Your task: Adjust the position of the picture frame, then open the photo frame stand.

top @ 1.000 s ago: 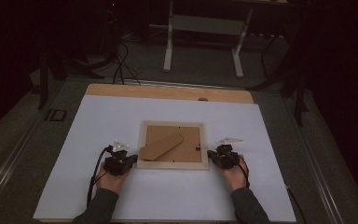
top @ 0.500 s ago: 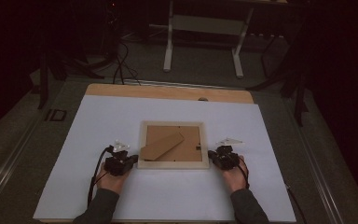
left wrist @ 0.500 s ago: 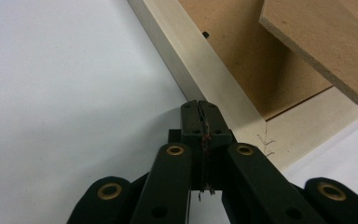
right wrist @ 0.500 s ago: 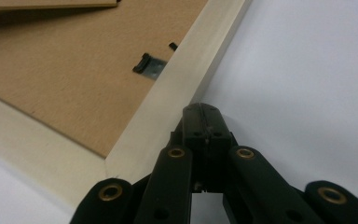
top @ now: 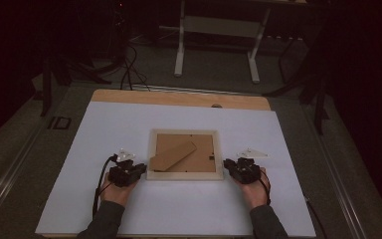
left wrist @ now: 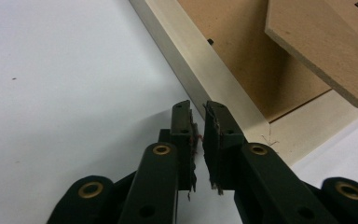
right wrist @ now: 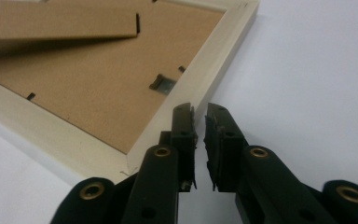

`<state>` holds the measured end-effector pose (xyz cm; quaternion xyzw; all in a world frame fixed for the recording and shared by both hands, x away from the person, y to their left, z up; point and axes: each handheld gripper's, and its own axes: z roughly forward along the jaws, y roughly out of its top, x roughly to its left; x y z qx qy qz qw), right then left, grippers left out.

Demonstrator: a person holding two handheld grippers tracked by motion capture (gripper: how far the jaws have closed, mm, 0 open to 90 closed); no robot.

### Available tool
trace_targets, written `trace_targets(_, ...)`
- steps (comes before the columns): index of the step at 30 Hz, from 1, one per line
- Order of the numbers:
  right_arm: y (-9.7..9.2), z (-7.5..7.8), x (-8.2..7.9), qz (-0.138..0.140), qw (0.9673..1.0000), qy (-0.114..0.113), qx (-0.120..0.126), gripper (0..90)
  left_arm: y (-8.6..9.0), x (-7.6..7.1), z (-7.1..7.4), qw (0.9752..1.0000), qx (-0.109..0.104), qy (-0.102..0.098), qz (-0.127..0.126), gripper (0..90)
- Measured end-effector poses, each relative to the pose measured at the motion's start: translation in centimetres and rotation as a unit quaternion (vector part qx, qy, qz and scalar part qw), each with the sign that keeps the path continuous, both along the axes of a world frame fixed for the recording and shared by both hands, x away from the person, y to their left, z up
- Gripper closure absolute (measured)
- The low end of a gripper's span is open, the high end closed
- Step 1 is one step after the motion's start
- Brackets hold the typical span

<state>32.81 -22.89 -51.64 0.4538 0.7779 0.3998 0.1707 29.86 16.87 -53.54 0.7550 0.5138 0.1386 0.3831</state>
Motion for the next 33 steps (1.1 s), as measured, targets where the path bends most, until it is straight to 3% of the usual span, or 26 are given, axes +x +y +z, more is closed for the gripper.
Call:
trace_targets(17, -0.7, 0.1, 0.1, -0.008, 0.9998, -0.006, 0.016, 72.6, 0.6, -0.1, 0.5, 0.9998, -0.004, -0.014, 0.011, 72.5)
trace_targets(25, -0.6, 0.1, 0.1, -0.003, 0.9999, -0.005, 0.016, 70.4, 1.0, -0.3, 0.9, 0.9995, -0.021, -0.022, 0.01, 69.9)
trace_targets(30, -0.6, 0.3, 0.1, 0.001, 0.9998, -0.007, 0.017, 69.6, 1.5, -0.1, 1.3, 0.9984, -0.05, -0.023, 0.014, 69.2)
trace_targets(33, -0.5, 0.3, 0.1, 0.002, 0.9998, -0.006, 0.016, 68.9, 1.8, 0.0, 2.2, 0.9975, -0.062, -0.033, 0.013, 68.7)
